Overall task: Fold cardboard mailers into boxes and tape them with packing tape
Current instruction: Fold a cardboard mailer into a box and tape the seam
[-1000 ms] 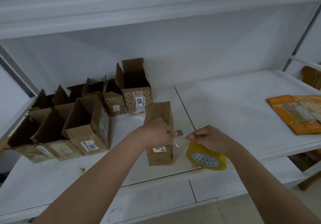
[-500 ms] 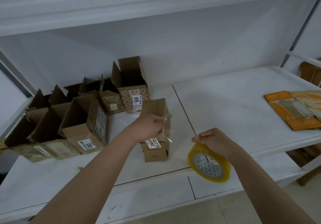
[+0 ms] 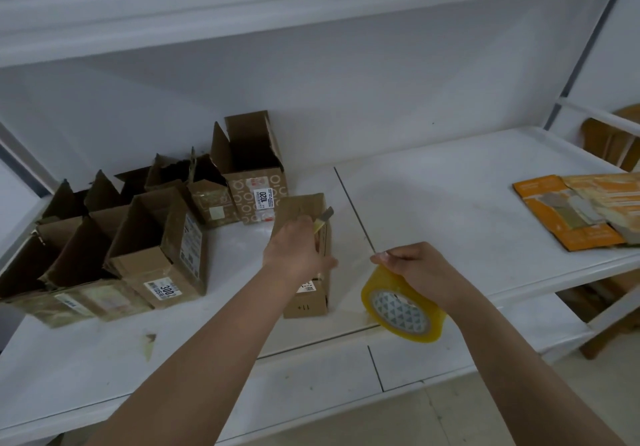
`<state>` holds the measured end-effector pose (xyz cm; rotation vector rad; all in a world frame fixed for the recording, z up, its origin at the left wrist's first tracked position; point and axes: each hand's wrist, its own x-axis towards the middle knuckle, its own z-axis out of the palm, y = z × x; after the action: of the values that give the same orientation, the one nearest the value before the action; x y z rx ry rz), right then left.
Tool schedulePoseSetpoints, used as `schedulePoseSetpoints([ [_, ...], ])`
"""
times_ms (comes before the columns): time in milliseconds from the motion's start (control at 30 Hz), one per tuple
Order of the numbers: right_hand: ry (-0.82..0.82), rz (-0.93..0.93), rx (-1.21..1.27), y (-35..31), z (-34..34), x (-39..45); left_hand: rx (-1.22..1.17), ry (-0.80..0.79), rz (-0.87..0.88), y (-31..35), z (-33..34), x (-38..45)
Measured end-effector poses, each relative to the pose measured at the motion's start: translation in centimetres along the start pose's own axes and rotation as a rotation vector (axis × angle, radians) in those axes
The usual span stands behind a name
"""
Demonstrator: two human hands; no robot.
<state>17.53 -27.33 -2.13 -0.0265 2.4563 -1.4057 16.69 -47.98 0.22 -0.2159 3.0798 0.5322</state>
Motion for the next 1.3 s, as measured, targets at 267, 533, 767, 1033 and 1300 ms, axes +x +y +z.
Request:
schedulePoseSetpoints([
  [267,0.054,-0.131,0.024,-0.9,-0.9,-0.8,-0.458,0.136,0.177,1.8,0.4,-1.9],
  [533,0.150,-0.148,-0.082,-0.2,-1.0,-1.0,-0.681,-0.101,0.124,4.0,0.6,-2.9],
  [767,0.583,-0.246,-0.302,0.2,0.3,0.0,-1.245,-0.338,-0.288,6.4,1.5,-4.7],
  [1033,0.707,-0.274,-0.619,2.4,0.0,1.9,-0.900,-0.029,-0.048,2.9,-1.9,-4.8],
  [1300,0.408,-0.060,-0.726,7.3,1.9,3.4,-0.432,0.197,-0.423,-12.5,0.4,-4.4],
])
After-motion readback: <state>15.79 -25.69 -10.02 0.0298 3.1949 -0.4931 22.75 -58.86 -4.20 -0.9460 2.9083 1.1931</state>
